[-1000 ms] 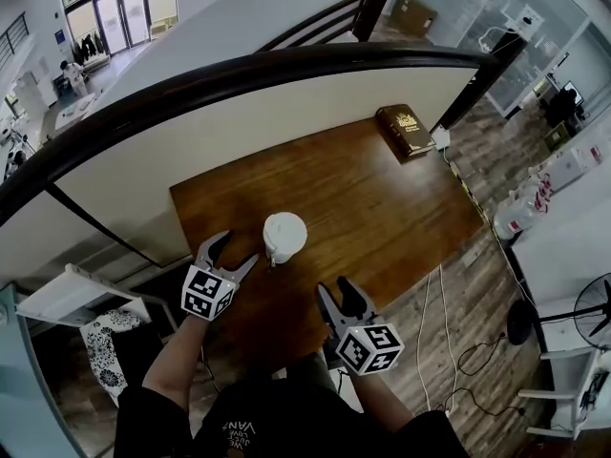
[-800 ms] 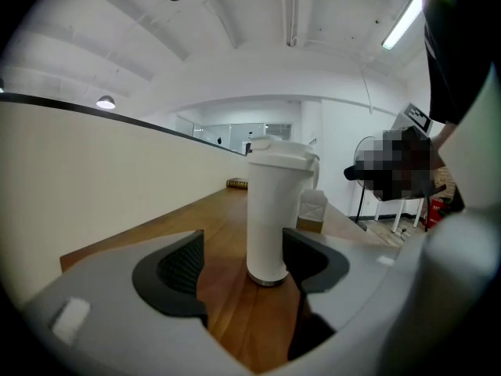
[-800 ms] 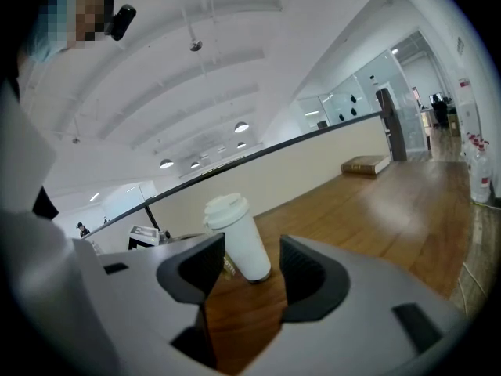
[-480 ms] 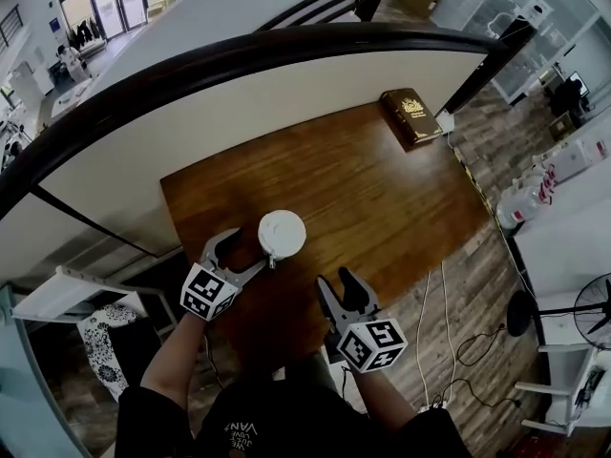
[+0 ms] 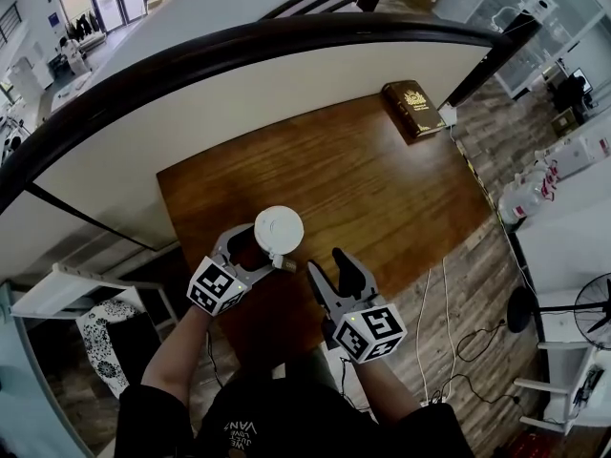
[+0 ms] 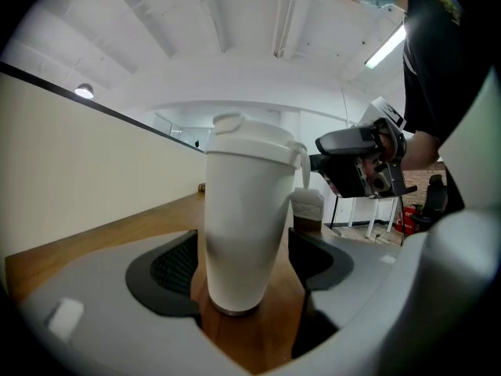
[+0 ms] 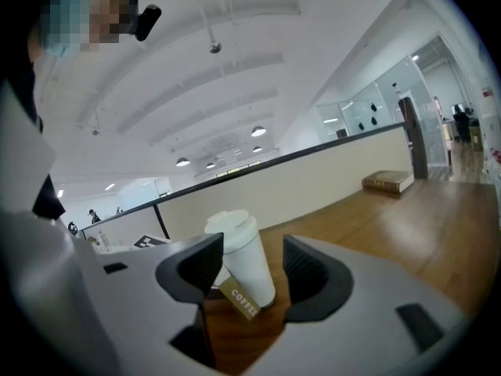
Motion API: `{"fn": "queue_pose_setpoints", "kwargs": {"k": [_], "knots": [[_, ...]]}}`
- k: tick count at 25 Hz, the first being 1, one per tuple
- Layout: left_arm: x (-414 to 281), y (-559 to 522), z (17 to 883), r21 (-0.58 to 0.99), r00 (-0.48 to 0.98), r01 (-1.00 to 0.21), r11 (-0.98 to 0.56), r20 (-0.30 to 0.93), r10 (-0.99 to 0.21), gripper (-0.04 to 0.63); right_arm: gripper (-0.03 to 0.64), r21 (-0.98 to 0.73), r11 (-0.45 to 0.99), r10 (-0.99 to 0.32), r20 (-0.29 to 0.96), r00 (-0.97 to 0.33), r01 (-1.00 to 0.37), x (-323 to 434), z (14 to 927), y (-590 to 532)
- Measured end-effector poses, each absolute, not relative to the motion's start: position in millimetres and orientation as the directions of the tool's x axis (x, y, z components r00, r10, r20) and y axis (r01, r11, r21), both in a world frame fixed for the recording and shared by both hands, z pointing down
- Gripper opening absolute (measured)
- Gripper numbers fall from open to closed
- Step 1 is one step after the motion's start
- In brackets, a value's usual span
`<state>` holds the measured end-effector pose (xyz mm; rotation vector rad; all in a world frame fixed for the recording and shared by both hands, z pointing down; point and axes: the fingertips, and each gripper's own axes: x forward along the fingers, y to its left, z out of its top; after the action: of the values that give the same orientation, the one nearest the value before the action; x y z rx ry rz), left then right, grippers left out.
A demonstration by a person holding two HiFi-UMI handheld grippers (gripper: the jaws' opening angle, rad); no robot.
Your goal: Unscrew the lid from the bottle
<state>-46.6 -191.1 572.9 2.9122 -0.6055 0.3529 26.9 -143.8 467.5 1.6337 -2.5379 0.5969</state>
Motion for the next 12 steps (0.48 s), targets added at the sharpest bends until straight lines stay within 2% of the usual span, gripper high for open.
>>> {"fn": "queue_pose_setpoints", "kwargs": {"k": [6, 12], "knots": [[-32, -196, 582, 0.083, 0.881, -0.419, -0.904, 0.276, -0.383, 0.348, 0.232, -0.199, 0.484, -0.834, 0.189, -0.518, -0.852, 7, 448, -161], [-26, -196, 584, 0.073, 0.887, -0.41, -0.909, 0.263, -0.379, 0.354, 0.261, -0.085, 0.621, -0.76, 0.176, -0.625, -0.779, -17, 450, -174]]}}
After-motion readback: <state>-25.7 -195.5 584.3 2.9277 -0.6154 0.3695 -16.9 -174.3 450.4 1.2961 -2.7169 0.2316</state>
